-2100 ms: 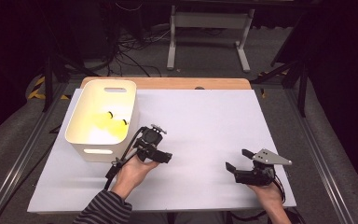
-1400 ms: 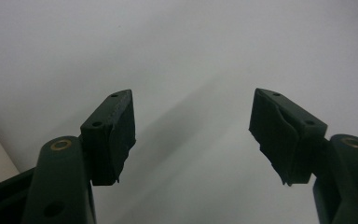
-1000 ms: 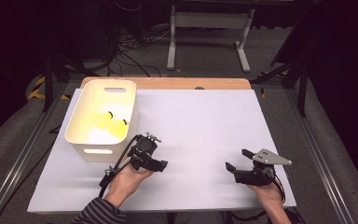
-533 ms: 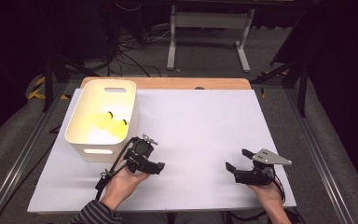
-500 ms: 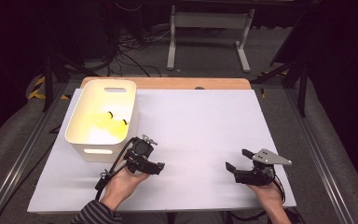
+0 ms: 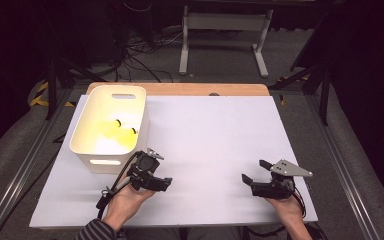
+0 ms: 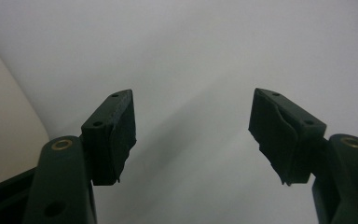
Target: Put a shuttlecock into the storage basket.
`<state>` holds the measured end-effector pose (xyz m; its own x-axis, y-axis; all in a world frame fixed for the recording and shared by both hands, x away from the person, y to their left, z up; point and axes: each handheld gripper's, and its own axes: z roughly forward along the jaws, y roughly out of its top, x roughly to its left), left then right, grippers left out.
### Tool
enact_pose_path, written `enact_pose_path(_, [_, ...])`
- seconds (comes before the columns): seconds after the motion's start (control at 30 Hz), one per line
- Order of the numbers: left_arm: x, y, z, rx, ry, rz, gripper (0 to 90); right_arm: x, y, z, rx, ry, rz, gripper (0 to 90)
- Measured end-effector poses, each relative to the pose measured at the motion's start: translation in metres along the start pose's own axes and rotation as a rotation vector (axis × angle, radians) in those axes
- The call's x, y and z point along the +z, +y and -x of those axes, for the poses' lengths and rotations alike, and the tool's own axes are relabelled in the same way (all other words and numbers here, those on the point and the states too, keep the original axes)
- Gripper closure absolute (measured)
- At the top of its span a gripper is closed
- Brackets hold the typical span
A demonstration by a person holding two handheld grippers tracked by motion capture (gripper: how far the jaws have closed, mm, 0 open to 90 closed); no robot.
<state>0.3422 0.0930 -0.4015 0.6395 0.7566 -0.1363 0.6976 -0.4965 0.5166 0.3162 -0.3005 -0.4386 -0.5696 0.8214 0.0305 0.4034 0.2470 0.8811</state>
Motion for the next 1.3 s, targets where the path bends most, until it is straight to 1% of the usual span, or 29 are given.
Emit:
enact_pose_path(0.17, [-0.003,-0.007,-0.003,0.0,0.011,0.003,32.5,0.0,0.0,-0.001,-0.001,0.0,-0.003,14.3])
enact_pose_path(0.27, [-0.003,-0.011,-0.006,-0.014,0.01,0.006,32.5,0.001,0.0,-0.001,-0.004,-0.001,-0.003,14.3])
enact_pose_path(0.3, [-0.003,-0.012,-0.007,-0.01,0.013,0.004,32.5,0.001,0.0,-0.001,-0.004,-0.001,-0.003,14.3])
enact_pose_path(0.37, [-0.004,-0.014,-0.008,-0.02,0.007,0.006,32.5,0.001,0.0,-0.001,-0.004,-0.001,-0.003,14.2])
enact_pose_path(0.4, [-0.005,-0.015,-0.009,-0.015,0.009,0.01,32.5,0.001,0.0,-0.001,-0.005,-0.001,-0.003,14.2])
enact_pose_path(0.5, [-0.007,-0.019,-0.008,-0.018,0.014,0.015,32.5,0.001,0.0,-0.001,-0.006,0.0,-0.002,14.3])
enact_pose_path(0.57, [-0.008,-0.021,-0.009,-0.009,0.022,0.015,32.4,0.001,0.0,-0.001,-0.005,-0.001,-0.003,14.3])
enact_pose_path(0.8, [-0.013,-0.032,-0.012,-0.024,0.02,0.033,32.3,0.001,0.0,-0.001,-0.003,-0.001,-0.003,14.2])
enact_pose_path(0.83, [-0.013,-0.033,-0.013,-0.019,0.023,0.036,32.4,0.001,0.0,-0.001,0.0,-0.001,-0.002,14.2])
enact_pose_path(0.87, [-0.014,-0.034,-0.013,-0.026,0.019,0.039,32.4,0.0,0.0,-0.001,0.001,-0.001,-0.002,14.2])
enact_pose_path(0.9, [-0.015,-0.035,-0.014,-0.023,0.028,0.042,32.4,0.0,0.0,-0.001,0.001,-0.002,-0.002,14.2])
enact_pose_path(0.93, [-0.015,-0.036,-0.014,-0.023,0.028,0.046,32.3,0.001,0.0,-0.001,0.0,-0.001,-0.002,14.2])
enact_pose_path(1.03, [-0.018,-0.04,-0.015,-0.033,0.02,0.05,32.3,0.001,0.0,-0.001,-0.001,-0.002,-0.002,14.2])
enact_pose_path(1.13, [-0.02,-0.042,-0.017,-0.029,0.032,0.06,32.3,0.0,0.0,-0.001,0.002,-0.002,-0.002,14.2])
enact_pose_path(1.2, [-0.022,-0.044,-0.018,-0.04,0.024,0.065,32.3,0.0,0.0,-0.001,0.002,-0.003,-0.003,14.2])
enact_pose_path(1.23, [-0.023,-0.045,-0.018,-0.048,0.029,0.072,32.3,0.0,0.0,-0.001,0.002,-0.003,-0.003,14.2])
enact_pose_path(1.3, [-0.024,-0.047,-0.019,-0.044,0.028,0.074,32.4,0.0,0.0,-0.001,0.002,-0.003,-0.002,14.2])
